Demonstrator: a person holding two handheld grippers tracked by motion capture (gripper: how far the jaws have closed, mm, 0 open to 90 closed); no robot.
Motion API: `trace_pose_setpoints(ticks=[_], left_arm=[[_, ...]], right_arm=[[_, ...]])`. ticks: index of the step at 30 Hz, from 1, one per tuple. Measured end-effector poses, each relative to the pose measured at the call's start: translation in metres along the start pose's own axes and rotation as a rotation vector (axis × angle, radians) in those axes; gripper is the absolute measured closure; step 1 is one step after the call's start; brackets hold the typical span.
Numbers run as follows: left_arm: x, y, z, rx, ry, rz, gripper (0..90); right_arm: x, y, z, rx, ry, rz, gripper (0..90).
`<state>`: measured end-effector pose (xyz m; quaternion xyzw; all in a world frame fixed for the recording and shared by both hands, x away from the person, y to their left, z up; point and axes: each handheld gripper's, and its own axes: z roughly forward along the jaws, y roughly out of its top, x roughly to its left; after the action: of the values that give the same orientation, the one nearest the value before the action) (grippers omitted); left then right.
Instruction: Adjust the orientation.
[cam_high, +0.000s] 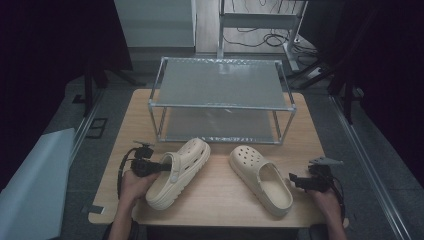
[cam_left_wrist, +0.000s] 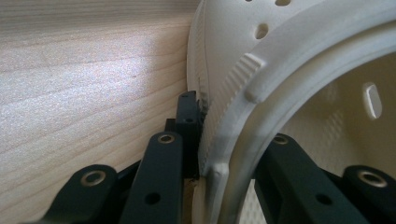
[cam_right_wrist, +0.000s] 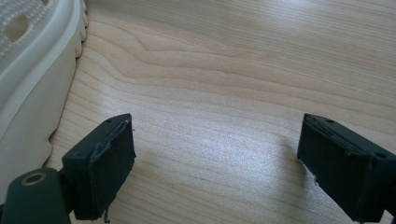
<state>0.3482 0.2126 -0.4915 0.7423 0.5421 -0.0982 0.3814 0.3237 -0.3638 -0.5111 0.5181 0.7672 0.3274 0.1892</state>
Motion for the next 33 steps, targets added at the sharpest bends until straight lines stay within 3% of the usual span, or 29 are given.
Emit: trace_pose_setpoints(ticks=[6, 11, 22, 33], left_arm=[[0.002, 0.003, -0.002, -0.002, -0.004, -0.018, 77.1], [0.003, 0.007, -0.008, -0.023, -0.053, -0.038, 77.2], [-0.017, 0.022, -0.03, -0.033, -0.107, -0.025, 77.1], [-0.037, 0.039, -0.058, -0.046, -0.12, -0.014, 77.0]], right_arm=[[0.0, 0.0, 0.0, -0.002, -0.001, 0.001, 10.9], [-0.001, 0.0, -0.001, -0.001, -0.004, 0.006, 11.1], [-0.001, -0.001, -0.002, -0.003, -0.005, 0.014, 11.4], [0.0, -0.001, -0.001, -0.002, -0.003, 0.003, 11.4]])
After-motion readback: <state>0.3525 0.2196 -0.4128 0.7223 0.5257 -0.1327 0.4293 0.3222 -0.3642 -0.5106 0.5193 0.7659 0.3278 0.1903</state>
